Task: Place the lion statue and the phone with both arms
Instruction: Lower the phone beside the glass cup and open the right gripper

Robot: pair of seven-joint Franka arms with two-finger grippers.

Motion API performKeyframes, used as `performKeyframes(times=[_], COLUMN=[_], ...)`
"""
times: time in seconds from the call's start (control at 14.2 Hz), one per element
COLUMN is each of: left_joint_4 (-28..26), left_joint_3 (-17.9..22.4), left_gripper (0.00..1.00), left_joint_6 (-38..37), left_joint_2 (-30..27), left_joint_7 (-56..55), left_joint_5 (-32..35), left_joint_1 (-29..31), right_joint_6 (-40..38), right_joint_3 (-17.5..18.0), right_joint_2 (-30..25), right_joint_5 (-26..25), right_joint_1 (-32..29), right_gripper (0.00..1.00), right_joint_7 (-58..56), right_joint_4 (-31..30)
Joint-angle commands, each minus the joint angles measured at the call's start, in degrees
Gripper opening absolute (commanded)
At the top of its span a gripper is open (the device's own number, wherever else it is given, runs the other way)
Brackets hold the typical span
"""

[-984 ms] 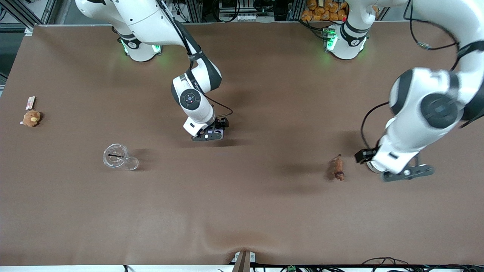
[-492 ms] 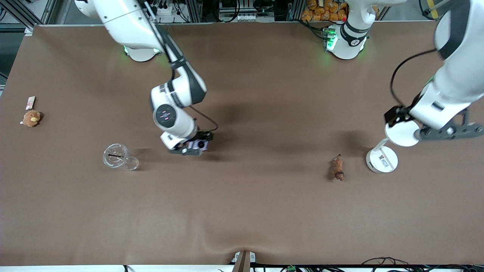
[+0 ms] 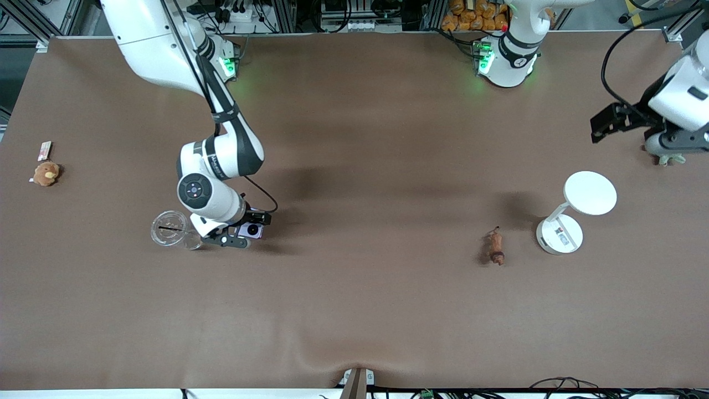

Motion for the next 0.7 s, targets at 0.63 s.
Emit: performKeyframes(times=[0.63], left_joint_4=[0.0], left_joint_3=[2.1], left_gripper=[1.00], left_joint_6=[-2.2], left_joint_2=[-1.6], left_joint_7=[5.4], left_joint_5=[-1.3], left_joint_1=[-1.2], right_joint_6=[4.4], right_joint_3=[0.6], right_joint_2=[5.9], right_joint_5=[-0.8], right_joint_1=[-4.6], right_gripper=[0.10], right_joint_7=[-6.8], right_joint_4=[3.8])
